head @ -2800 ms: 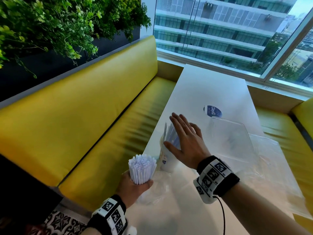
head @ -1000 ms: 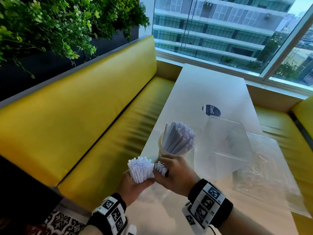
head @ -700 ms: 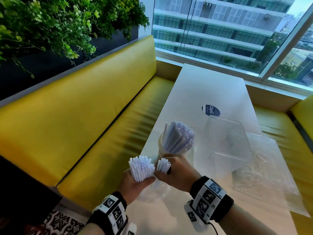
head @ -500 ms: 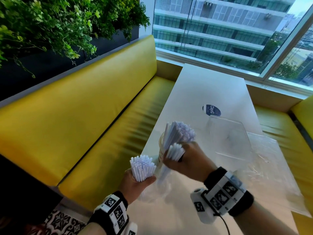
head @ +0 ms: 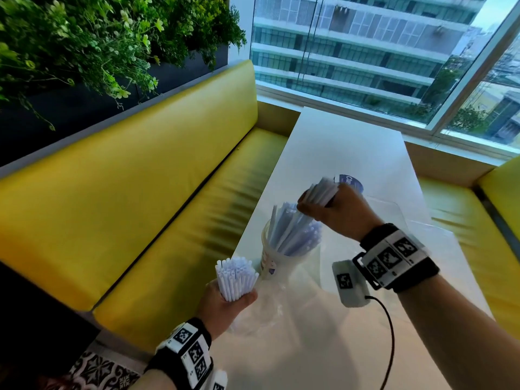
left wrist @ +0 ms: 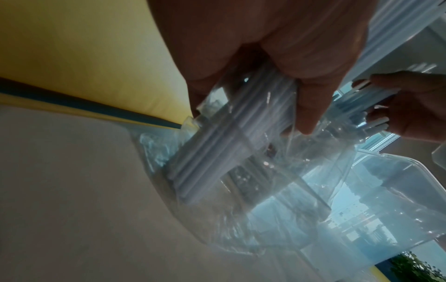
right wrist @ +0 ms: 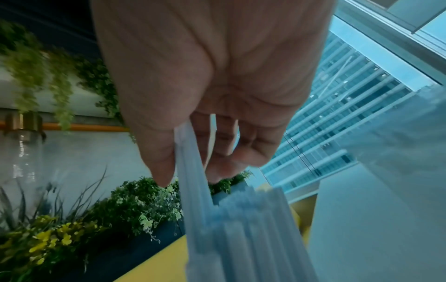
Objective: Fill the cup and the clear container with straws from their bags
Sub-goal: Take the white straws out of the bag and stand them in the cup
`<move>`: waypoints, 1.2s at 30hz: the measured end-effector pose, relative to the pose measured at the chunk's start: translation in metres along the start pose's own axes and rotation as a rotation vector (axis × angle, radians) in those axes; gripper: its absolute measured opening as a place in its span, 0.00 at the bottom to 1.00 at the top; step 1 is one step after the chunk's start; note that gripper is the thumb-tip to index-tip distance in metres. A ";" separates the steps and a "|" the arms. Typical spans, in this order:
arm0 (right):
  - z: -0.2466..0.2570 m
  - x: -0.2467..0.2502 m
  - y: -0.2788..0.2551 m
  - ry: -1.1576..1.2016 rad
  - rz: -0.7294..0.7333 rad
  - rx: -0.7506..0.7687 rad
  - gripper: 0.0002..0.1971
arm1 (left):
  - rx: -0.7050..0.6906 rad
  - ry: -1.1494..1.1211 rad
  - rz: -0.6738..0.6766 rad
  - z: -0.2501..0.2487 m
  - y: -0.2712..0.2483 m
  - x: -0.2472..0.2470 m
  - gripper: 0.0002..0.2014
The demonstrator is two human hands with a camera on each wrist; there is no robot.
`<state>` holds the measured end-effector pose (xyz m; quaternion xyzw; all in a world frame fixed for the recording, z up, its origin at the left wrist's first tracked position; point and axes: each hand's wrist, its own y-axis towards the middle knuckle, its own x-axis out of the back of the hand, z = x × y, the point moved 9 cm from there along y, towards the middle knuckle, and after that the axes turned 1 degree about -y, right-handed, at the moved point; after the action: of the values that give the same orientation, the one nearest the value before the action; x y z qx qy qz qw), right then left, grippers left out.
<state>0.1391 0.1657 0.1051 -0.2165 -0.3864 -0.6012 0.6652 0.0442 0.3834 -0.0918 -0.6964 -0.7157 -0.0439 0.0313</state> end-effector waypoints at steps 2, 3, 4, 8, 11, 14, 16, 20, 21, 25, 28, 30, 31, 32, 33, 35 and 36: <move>-0.006 -0.009 0.001 -0.013 -0.031 0.008 0.16 | -0.002 -0.002 -0.001 0.001 0.000 0.000 0.27; -0.009 -0.008 0.000 0.013 -0.079 0.019 0.23 | -0.003 -0.001 -0.001 0.001 -0.001 0.000 0.27; -0.007 -0.007 -0.003 0.043 -0.135 0.035 0.29 | -0.008 -0.003 -0.002 0.001 -0.001 0.000 0.28; 0.019 -0.027 -0.020 -0.100 -0.152 0.258 0.29 | 0.000 -0.010 -0.006 0.004 0.000 0.001 0.25; 0.016 -0.070 -0.031 -0.391 0.093 0.260 0.41 | 0.003 -0.005 -0.008 0.003 0.000 0.001 0.25; 0.008 -0.081 -0.030 -0.493 0.104 0.234 0.44 | 0.018 -0.007 0.000 0.004 0.000 0.000 0.25; 0.010 -0.081 -0.025 -0.489 0.066 0.222 0.45 | 0.035 0.004 0.007 0.005 0.000 -0.001 0.18; 0.012 -0.085 -0.011 -0.495 0.013 0.163 0.40 | 0.042 0.006 0.000 0.004 0.000 0.000 0.23; 0.012 -0.087 -0.007 -0.506 0.012 0.148 0.37 | 0.046 0.012 -0.005 0.003 0.000 0.000 0.24; 0.016 -0.085 0.004 -0.383 -0.082 0.133 0.21 | 0.043 0.026 -0.004 0.001 -0.001 -0.001 0.20; 0.012 -0.081 0.007 -0.273 -0.138 0.141 0.12 | 0.034 0.041 0.002 0.000 -0.001 -0.001 0.19; 0.008 -0.077 0.008 -0.226 -0.166 0.142 0.11 | 0.037 0.041 0.005 -0.001 -0.001 -0.001 0.19; 0.006 -0.074 0.009 -0.207 -0.176 0.137 0.11 | 0.036 0.044 0.006 0.000 -0.001 -0.001 0.18; 0.004 -0.072 0.009 -0.201 -0.181 0.135 0.11 | 0.032 0.047 0.008 0.000 -0.001 -0.001 0.18; 0.004 -0.071 0.008 -0.219 -0.177 0.140 0.12 | 0.026 0.053 0.008 -0.001 -0.001 -0.001 0.19; 0.005 -0.075 0.004 -0.370 -0.146 0.172 0.14 | 0.010 0.058 0.003 -0.002 -0.001 -0.001 0.19; 0.006 -0.079 0.001 -0.475 -0.131 0.194 0.16 | 0.005 0.058 -0.001 -0.001 -0.001 0.000 0.18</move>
<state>0.1402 0.2206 0.0483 -0.2613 -0.6007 -0.5353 0.5332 0.0435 0.3831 -0.0906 -0.6945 -0.7148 -0.0622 0.0536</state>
